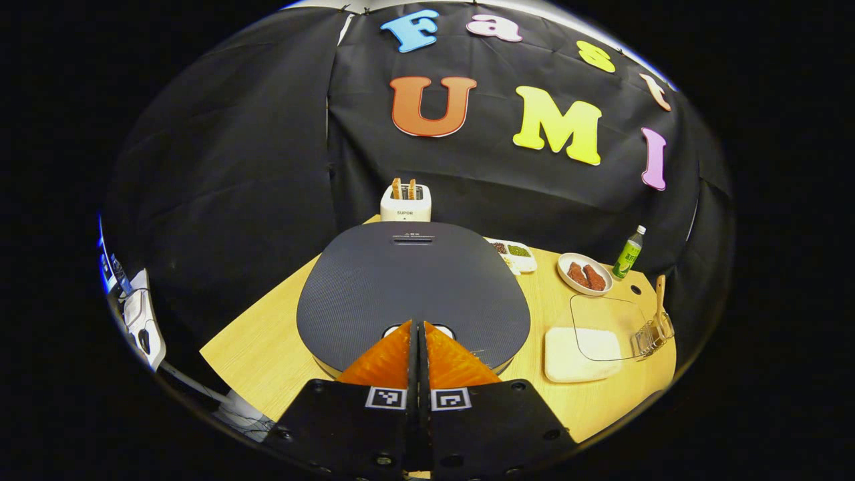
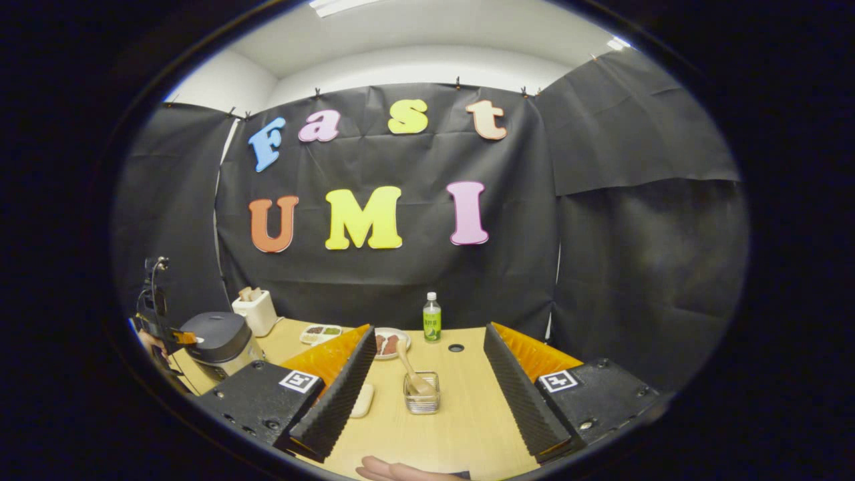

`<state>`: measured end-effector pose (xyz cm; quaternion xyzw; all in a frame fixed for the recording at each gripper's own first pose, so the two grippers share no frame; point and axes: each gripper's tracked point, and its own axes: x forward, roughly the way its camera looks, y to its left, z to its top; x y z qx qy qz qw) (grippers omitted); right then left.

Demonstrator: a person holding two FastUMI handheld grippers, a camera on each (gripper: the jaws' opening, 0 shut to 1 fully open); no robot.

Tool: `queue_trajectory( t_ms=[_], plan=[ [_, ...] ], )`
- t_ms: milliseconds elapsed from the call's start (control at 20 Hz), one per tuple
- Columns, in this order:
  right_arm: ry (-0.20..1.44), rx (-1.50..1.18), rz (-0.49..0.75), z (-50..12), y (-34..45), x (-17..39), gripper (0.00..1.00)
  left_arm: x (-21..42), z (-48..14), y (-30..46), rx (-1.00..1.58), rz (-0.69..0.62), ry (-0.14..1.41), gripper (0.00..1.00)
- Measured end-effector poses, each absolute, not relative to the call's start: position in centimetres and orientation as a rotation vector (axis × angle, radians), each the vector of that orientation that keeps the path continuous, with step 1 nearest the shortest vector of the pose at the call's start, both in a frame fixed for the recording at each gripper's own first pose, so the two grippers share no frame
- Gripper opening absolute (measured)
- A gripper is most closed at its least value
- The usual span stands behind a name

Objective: Close the left gripper, press the button to open the rice cooker; take a wooden spoon from the chopstick holder with the right hand, scoop a spoonful of rice and pour it into the rice cooker, then put the wooden spoon back into the chopstick holder.

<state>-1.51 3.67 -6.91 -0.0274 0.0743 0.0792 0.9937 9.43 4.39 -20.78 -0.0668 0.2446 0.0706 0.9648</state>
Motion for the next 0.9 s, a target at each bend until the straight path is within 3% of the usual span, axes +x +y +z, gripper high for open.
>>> queue_trajectory(
  t_ms=[150,250,300,400,550,900],
  plan=[
    [0.129,-0.077,0.171,-6.7,3.7,-2.6,1.0,9.4,-20.5,4.5,-0.07,0.154,0.491,0.0],
    [0.138,-0.09,0.166,-7.0,3.5,-3.1,1.0,8.7,-20.1,5.2,-0.01,0.187,0.497,0.09],
    [0.159,-0.101,0.161,-7.6,3.3,-3.3,1.0,8.3,-20.0,5.7,-0.01,0.221,0.518,0.22],
    [0.174,-0.102,0.179,-7.8,3.9,-3.7,1.0,7.6,-18.2,5.5,-0.058,0.241,0.479,0.65],
    [0.185,-0.108,0.176,-8.7,3.3,-3.5,1.0,5.8,-15.8,4.8,-0.104,0.22,0.421,0.59],
    [0.201,-0.093,0.156,-11.0,2.7,-1.1,1.0,0.8,-11.9,0.8,-0.123,0.086,0.271,0.77]
  ],
)
